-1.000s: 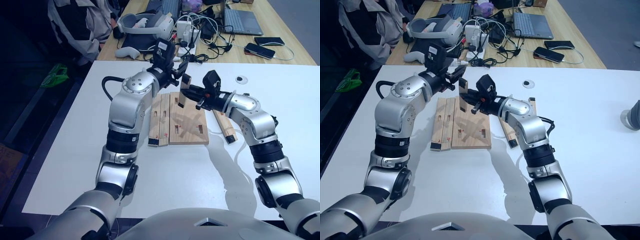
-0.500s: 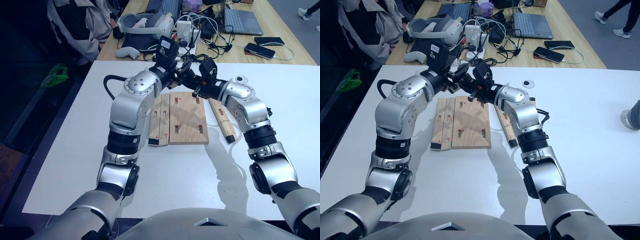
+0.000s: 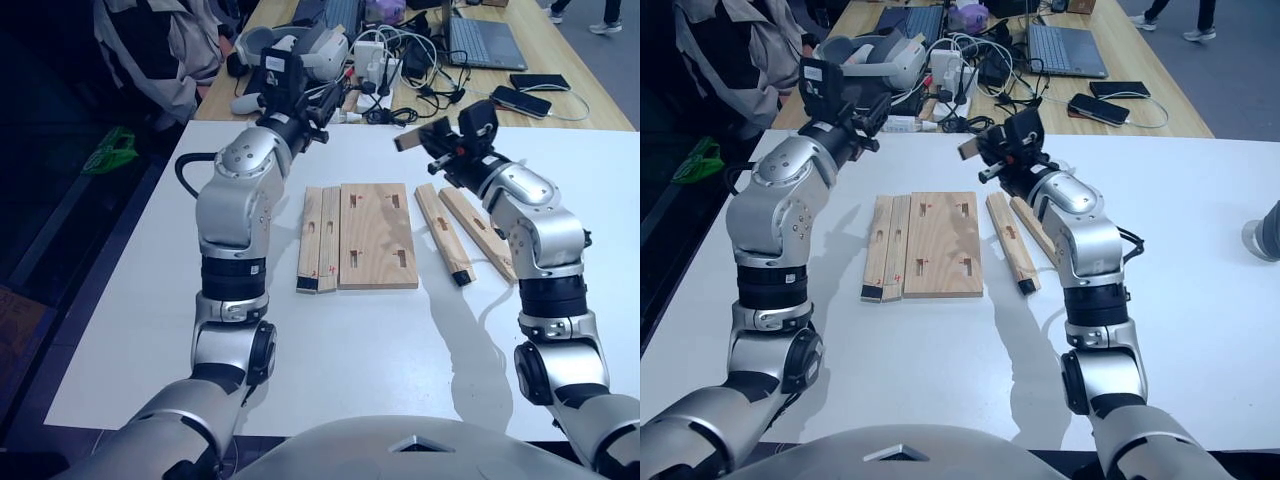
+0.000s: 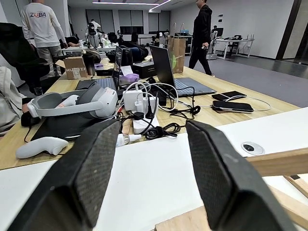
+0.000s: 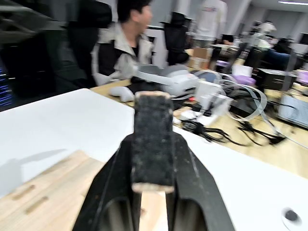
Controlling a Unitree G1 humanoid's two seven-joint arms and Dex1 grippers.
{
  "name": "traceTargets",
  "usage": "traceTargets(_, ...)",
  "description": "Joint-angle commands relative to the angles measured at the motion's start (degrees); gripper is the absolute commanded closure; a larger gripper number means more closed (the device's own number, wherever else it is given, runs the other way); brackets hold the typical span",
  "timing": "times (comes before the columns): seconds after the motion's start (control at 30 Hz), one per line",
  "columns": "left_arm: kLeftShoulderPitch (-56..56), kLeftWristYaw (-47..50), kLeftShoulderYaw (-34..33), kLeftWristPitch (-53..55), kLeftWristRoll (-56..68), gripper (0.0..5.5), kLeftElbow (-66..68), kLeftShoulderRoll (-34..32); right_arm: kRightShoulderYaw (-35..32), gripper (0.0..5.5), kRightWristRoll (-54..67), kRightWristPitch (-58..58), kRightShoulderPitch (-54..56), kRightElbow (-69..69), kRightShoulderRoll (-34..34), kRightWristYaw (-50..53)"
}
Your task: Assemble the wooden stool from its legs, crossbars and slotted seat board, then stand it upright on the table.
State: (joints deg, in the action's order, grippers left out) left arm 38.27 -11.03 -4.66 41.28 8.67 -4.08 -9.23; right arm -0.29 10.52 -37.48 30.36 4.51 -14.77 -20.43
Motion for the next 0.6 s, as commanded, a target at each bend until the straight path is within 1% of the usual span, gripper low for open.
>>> traceTargets(0.03, -3.8, 0.1, -0.7, 3.1, 0.5, 2.97, -2.9, -1.7, -2.1, 5.12, -1.3, -17.6, -2.2, 12.9, 2.1, 9.0)
traceTargets(0.07, -4.7, 0.0, -0.9, 3.6, 0.6, 2.97, -3.5, -1.9, -2.7, 5.12, -1.4, -22.7, -2.9, 14.9, 2.9, 10.7)
traceTargets(0.13, -6.3, 0.0, -1.2, 4.7, 0.8, 2.97, -4.6, -2.2, -2.0, 5.12, -1.6, -27.7, -4.4, 17.1, 2.3, 11.8)
traceTargets(0.37, -8.5, -0.4, -0.9, 7.0, 1.6, 2.97, -6.9, -3.0, 0.0, 5.12, -1.8, -37.7, -6.6, 21.6, 0.6, 13.1)
traceTargets(0.5, -9.1, -0.5, -1.0, 7.8, 1.6, 2.97, -7.7, -3.2, -0.2, 5.12, -1.2, -45.1, -6.2, 25.7, 1.0, 13.5)
traceTargets(0.6, -9.4, -0.5, -0.9, 8.1, 1.6, 2.97, -7.9, -3.2, -0.6, 5.12, -1.2, -48.2, -6.6, 26.9, 1.4, 13.7)
